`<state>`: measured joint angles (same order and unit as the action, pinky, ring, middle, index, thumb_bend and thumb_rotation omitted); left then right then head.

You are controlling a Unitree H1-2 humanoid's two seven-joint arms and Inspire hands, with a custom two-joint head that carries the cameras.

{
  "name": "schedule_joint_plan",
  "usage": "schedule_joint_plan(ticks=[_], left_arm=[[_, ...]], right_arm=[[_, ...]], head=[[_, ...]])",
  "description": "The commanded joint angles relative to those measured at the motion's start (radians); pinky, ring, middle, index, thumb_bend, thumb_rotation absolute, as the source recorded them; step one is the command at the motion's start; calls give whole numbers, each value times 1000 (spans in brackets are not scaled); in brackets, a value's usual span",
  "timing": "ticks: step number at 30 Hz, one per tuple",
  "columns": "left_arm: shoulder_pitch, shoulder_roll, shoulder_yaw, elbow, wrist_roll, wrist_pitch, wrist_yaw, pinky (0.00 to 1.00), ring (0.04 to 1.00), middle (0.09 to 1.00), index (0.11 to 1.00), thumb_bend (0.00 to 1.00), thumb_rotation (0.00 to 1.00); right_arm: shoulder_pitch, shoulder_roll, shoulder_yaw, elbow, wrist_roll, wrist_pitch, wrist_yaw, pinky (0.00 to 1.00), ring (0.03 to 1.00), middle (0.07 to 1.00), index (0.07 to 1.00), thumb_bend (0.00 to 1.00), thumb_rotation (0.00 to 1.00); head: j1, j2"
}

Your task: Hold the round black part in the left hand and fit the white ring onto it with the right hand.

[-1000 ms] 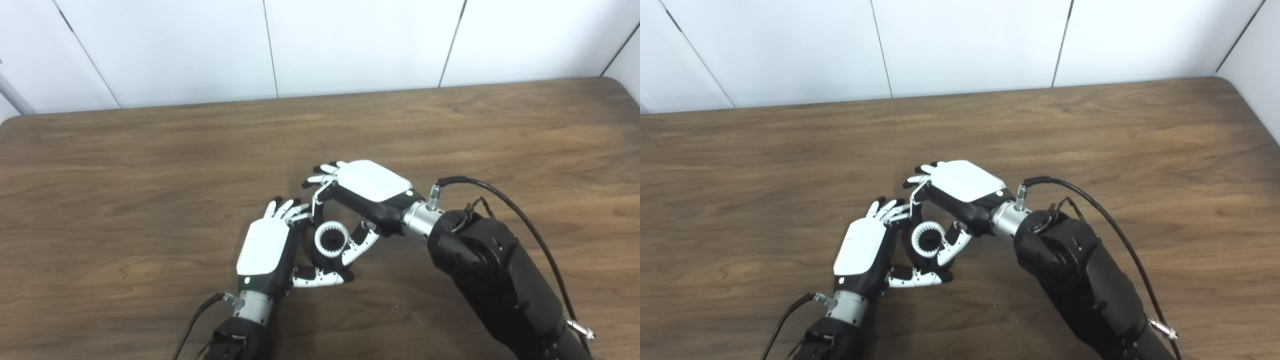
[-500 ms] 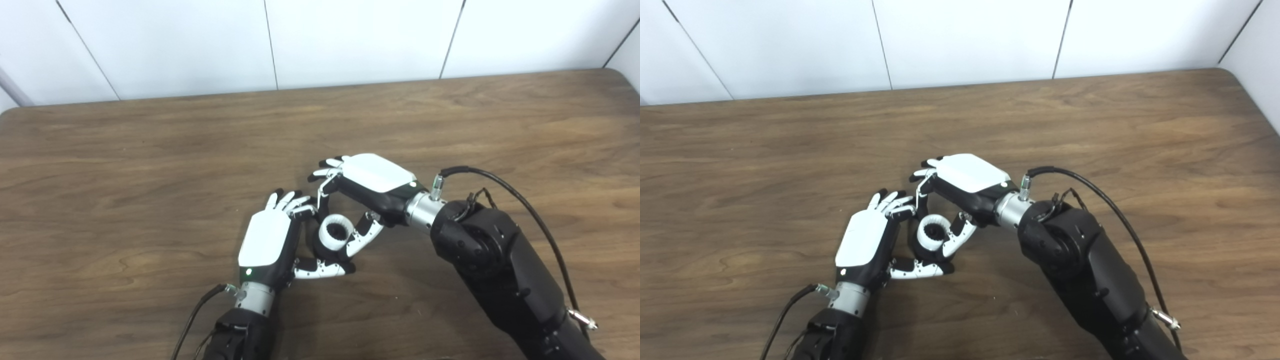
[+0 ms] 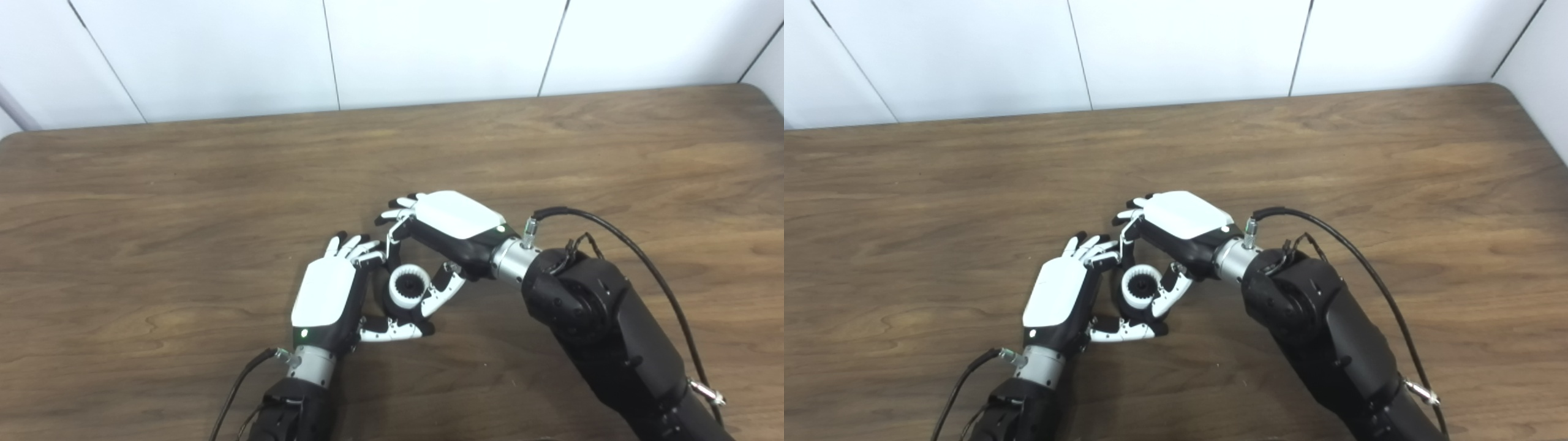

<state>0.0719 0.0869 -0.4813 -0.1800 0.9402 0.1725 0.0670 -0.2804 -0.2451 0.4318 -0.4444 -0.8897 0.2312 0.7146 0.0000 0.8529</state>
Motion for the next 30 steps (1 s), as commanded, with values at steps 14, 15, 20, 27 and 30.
schedule_joint_plan(ticks=[14, 15, 20, 27, 30], left_arm=[[13, -1, -22, 24, 16, 17, -47, 993, 906, 817, 486, 517, 51], [12, -1, -23, 24, 16, 17, -47, 993, 906, 817, 486, 517, 51], [14, -2, -22, 25, 11, 17, -46, 995, 909, 817, 486, 518, 51], [12, -2, -20, 21, 7, 20, -53, 998, 910, 821, 486, 519, 50], [11, 0, -21, 22, 6, 17, -52, 1000, 910, 822, 485, 519, 50]], right_arm=[[-24, -5, 1, -6, -6, -25, -22, 999, 953, 883, 488, 524, 141], [-25, -8, 1, -5, -9, -25, -21, 997, 953, 883, 490, 524, 144], [-22, -14, -3, -11, -17, -11, -9, 999, 963, 902, 494, 523, 154], [-20, -22, -16, -13, -9, -12, -16, 993, 979, 931, 670, 942, 280], [-23, -23, -22, -19, -9, -4, -8, 994, 984, 935, 674, 974, 277]], head=[[1, 4], [1, 4], [1, 4], [1, 8], [-1, 8]])
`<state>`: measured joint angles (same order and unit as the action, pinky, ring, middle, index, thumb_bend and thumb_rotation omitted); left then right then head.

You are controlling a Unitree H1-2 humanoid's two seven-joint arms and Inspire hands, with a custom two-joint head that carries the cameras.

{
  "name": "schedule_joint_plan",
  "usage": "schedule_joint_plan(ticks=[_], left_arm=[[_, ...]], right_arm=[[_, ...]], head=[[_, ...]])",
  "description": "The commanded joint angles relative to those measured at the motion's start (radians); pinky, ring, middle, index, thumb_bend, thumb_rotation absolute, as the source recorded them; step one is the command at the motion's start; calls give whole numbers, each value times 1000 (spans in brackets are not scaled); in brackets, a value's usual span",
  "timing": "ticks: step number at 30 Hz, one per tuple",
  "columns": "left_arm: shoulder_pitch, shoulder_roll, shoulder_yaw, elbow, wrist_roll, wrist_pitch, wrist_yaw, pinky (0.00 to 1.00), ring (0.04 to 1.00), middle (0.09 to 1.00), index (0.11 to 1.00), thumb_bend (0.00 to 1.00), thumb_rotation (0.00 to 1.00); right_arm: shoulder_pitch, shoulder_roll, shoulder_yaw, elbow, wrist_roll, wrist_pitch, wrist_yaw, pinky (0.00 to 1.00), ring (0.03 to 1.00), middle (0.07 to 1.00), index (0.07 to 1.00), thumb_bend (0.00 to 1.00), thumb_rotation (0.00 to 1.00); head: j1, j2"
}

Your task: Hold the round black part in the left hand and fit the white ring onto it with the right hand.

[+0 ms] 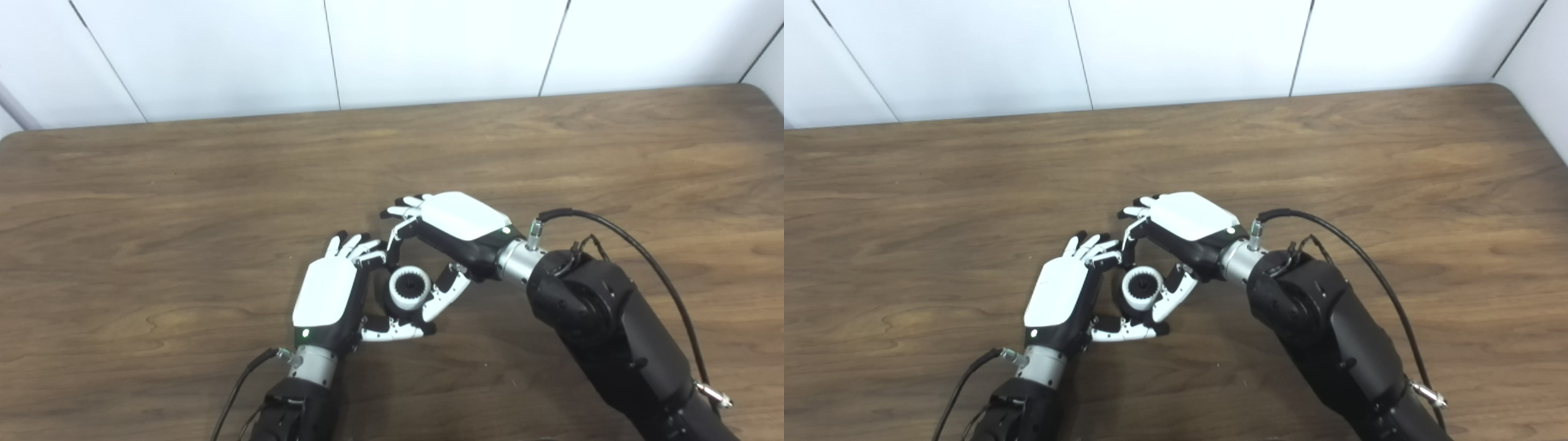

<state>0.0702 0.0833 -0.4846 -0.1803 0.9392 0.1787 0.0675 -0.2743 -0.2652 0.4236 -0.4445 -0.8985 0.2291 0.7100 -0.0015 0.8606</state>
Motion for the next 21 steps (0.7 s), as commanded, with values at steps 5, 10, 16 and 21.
schedule_joint_plan(ticks=[5, 10, 16, 21], left_arm=[[12, 2, -16, 24, 5, 10, -49, 997, 909, 819, 485, 519, 49], [9, 2, -16, 27, 7, 10, -48, 994, 908, 818, 485, 519, 50], [7, 0, -13, 29, 2, 14, -49, 995, 909, 820, 486, 519, 50], [4, -1, -15, 32, 9, 20, -51, 995, 909, 820, 486, 519, 50]], right_arm=[[-34, -1, -23, -18, 5, -2, -4, 1000, 991, 936, 669, 1000, 284], [-37, -1, -28, -15, 8, -6, -1, 1000, 993, 934, 652, 998, 283], [-48, -13, -38, -26, 19, -7, 13, 1000, 983, 924, 649, 992, 276], [-68, -30, -64, -47, 44, -1, 30, 1000, 979, 915, 635, 982, 270]], head=[[3, 2], [4, 1], [4, 0], [5, -4]])
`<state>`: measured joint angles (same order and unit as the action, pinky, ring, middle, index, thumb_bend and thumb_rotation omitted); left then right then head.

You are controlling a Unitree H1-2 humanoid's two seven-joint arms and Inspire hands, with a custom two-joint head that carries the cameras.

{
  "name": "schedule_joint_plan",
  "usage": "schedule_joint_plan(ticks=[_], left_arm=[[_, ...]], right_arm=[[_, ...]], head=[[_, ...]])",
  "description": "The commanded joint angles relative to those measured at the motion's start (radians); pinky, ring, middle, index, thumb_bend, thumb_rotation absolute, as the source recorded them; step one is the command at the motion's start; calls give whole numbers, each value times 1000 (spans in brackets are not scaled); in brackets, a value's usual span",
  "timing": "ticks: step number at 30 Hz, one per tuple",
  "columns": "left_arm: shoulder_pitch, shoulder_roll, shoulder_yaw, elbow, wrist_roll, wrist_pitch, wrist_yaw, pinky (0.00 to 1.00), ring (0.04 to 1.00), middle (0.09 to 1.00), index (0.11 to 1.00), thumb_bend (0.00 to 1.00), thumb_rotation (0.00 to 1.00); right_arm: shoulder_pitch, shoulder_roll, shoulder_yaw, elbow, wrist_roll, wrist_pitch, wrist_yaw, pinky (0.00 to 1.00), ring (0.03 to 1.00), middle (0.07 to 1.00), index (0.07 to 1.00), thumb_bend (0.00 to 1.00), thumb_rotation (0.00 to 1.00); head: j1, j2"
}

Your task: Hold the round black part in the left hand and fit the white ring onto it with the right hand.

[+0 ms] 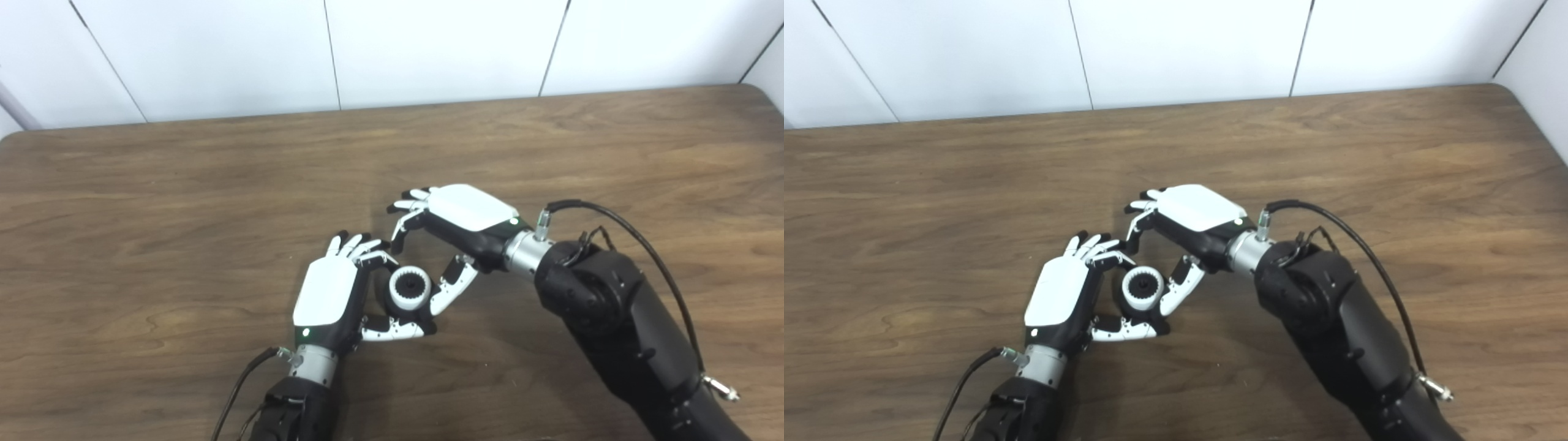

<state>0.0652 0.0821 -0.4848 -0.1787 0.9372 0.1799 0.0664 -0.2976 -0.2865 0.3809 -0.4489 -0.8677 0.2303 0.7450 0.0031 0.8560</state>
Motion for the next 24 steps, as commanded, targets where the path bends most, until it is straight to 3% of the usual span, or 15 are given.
schedule_joint_plan(ticks=[1, 16, 24], left_arm=[[9, 0, -14, 29, 10, 19, -51, 997, 909, 821, 486, 519, 50], [2, -1, -7, 45, 3, 12, -37, 984, 905, 818, 486, 519, 51], [6, 2, -1, 38, -9, 16, -45, 989, 909, 817, 487, 518, 54]], right_arm=[[-51, -10, -30, -52, 19, 9, 5, 1000, 978, 915, 631, 980, 265], [-125, -47, -127, -111, 53, 106, 46, 1000, 983, 921, 637, 960, 257], [-126, -68, -137, -113, 73, 123, 46, 996, 979, 920, 646, 966, 257]], head=[[0, 1], [0, -8], [3, -8]])
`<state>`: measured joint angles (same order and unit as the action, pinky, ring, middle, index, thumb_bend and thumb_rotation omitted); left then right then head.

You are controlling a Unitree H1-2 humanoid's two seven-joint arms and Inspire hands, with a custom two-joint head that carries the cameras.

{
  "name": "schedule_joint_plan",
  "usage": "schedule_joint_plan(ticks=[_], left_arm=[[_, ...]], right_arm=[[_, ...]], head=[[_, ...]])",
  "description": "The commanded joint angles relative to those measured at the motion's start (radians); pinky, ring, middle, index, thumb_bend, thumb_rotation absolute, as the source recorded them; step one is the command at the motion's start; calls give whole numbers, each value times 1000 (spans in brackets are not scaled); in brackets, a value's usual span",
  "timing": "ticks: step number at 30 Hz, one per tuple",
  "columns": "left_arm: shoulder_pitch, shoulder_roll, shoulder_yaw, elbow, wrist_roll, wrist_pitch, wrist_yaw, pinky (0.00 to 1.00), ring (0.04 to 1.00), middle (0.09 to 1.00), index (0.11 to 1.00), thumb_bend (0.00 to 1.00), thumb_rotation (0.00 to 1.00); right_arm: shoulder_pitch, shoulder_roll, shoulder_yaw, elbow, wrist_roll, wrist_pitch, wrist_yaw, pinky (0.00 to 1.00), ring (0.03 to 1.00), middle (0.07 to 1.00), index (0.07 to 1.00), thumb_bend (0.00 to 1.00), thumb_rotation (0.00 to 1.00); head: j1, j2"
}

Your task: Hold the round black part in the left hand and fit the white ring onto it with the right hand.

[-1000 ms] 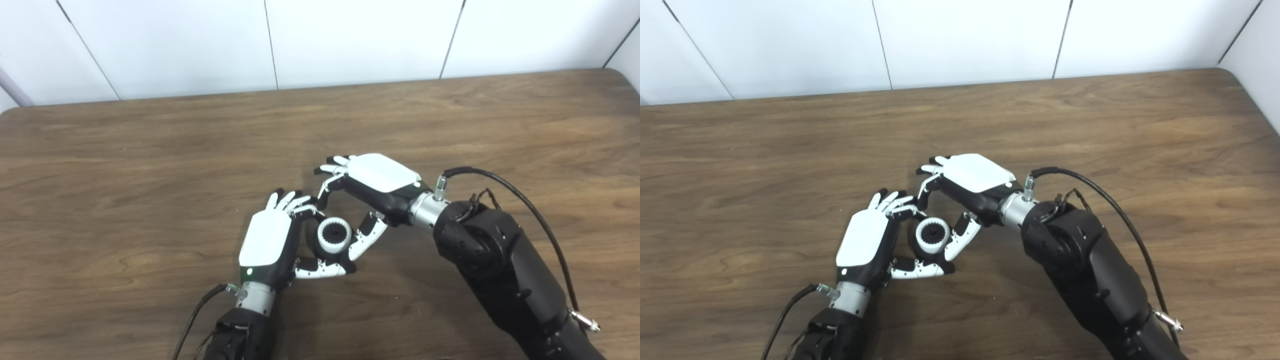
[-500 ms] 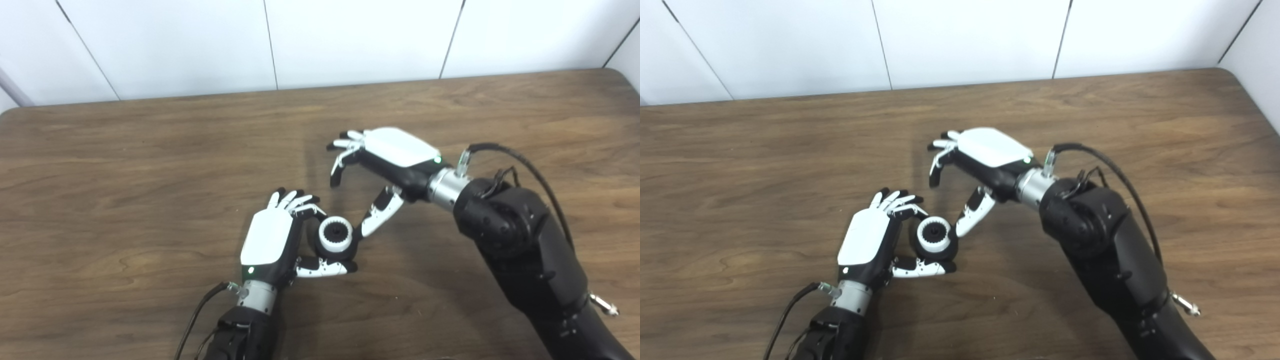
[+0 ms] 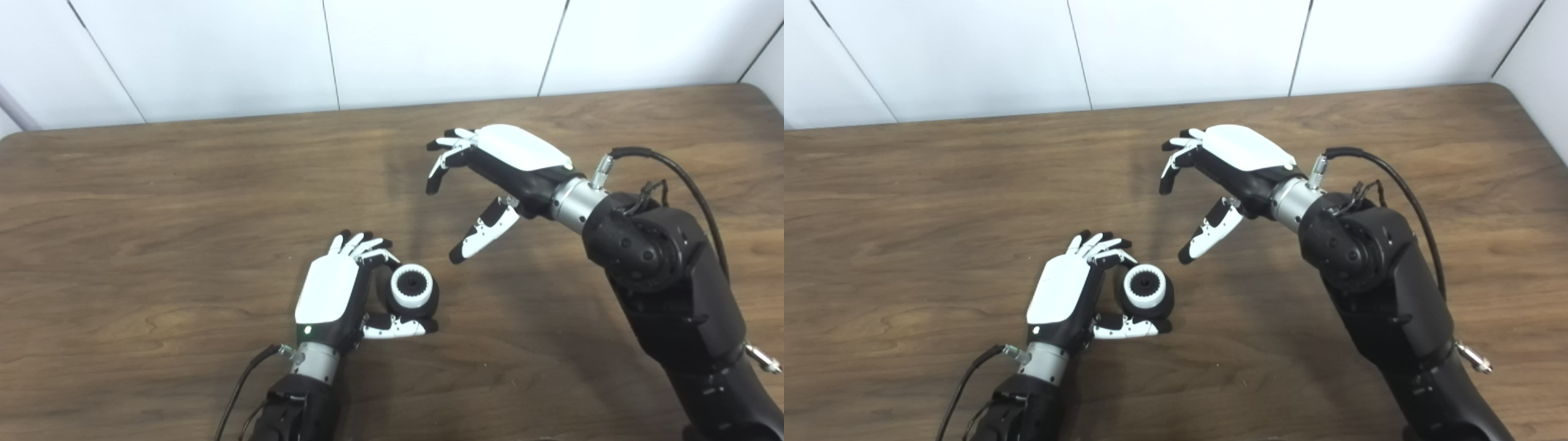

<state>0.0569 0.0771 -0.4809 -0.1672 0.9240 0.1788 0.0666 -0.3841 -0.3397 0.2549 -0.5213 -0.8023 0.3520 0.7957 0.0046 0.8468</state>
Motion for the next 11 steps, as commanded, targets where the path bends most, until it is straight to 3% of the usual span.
schedule_joint_plan(ticks=[1, 6, 9, 11], left_arm=[[14, 8, -4, 25, 4, 20, -48, 991, 910, 818, 488, 518, 54], [11, 16, -7, 15, 17, 30, -66, 981, 904, 823, 497, 519, 68], [5, 29, -15, 14, 39, 30, -77, 965, 897, 830, 695, 750, 197], [1, 34, -19, 12, 51, 31, -85, 963, 894, 835, 781, 831, 257]], right_arm=[[-39, -17, -11, -42, 8, 5, -1, 994, 978, 921, 649, 966, 260], [-37, -20, -7, -48, 11, 18, 8, 985, 978, 925, 663, 973, 269], [-35, -21, -3, -48, 9, 21, 7, 981, 977, 925, 669, 975, 269], [-34, -21, -3, -48, 10, 23, 4, 978, 975, 925, 677, 976, 271]], head=[[1, 1], [3, 2], [3, 3], [3, 3]])
